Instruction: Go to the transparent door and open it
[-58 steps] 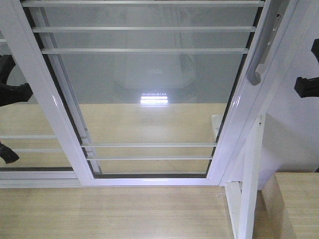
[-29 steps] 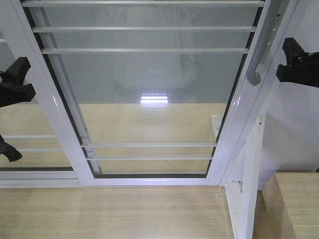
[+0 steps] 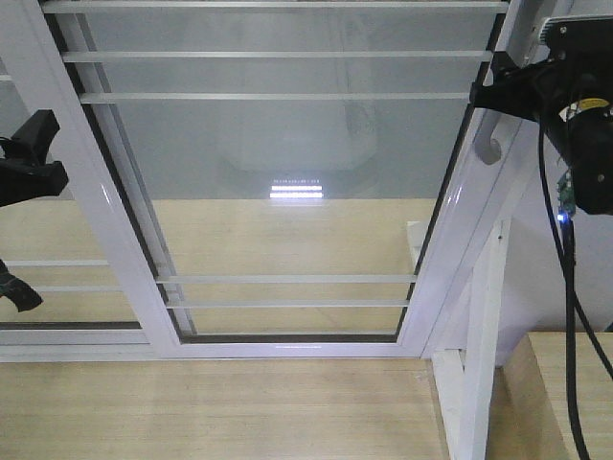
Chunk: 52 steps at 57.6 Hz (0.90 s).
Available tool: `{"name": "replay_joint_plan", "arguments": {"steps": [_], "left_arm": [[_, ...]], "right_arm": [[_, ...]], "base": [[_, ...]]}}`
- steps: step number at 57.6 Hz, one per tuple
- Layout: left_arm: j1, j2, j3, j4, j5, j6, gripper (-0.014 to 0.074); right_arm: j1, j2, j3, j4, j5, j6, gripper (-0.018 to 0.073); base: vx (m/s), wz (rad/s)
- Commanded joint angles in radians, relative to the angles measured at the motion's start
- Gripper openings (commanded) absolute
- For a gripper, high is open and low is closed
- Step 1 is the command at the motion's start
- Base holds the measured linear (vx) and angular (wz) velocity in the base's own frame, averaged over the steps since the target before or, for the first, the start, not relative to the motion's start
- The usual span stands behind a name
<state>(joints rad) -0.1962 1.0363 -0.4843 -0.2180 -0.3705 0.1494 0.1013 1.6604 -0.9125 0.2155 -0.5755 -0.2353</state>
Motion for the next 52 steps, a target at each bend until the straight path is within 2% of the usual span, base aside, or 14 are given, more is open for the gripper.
{"name": "replay_joint_plan", "arguments": {"steps": [1,16,24,29,35,41,46,52], "left_arm": [[-0.004,-0.012,-0.036,-0.002,-0.085,0.000,0.0545],[-0.004,-0.012,-0.036,-0.002,-0.085,0.000,0.0545],[-0.004,-0.012,-0.036,-0.002,-0.085,0.000,0.0545],[-0.004,-0.012,-0.036,-0.002,-0.085,0.000,0.0545],[-0.004,-0.012,-0.036,-0.002,-0.085,0.000,0.0545],[-0.004,-0.012,-0.035,-0.002,-0.085,0.000,0.0545],[-0.004,-0.012,-0.035,-0.002,-0.085,0.000,0.0545],[-0.004,-0.012,-0.035,-0.002,-0.085,0.000,0.0545]], "right_arm": [[-0.018,0.008,-0.093,-0.006,-0.093,-0.006,0.0474],[-0.042,0.102,-0.222,-0.011,-0.034,-0.005,0.0472],[-0.050,0.141,-0.271,-0.024,-0.004,-0.003,0.0442],[-0.050,0.142,-0.277,-0.050,0.020,-0.003,0.0365],[-0.037,0.136,-0.277,-0.095,0.054,-0.003,0.0207],[-0.014,0.130,-0.277,-0.132,0.072,-0.002,0.0097],[0.017,0.126,-0.277,-0.156,0.074,-0.002,0.0047],[0.050,0.125,-0.277,-0.175,0.061,-0.005,0.0046]], "base": [[0.00,0.00],[0.00,0.00],[0.00,0.00],[0.00,0.00],[0.00,0.00],[0.00,0.00],[0.00,0.00],[0.00,0.00]]}}
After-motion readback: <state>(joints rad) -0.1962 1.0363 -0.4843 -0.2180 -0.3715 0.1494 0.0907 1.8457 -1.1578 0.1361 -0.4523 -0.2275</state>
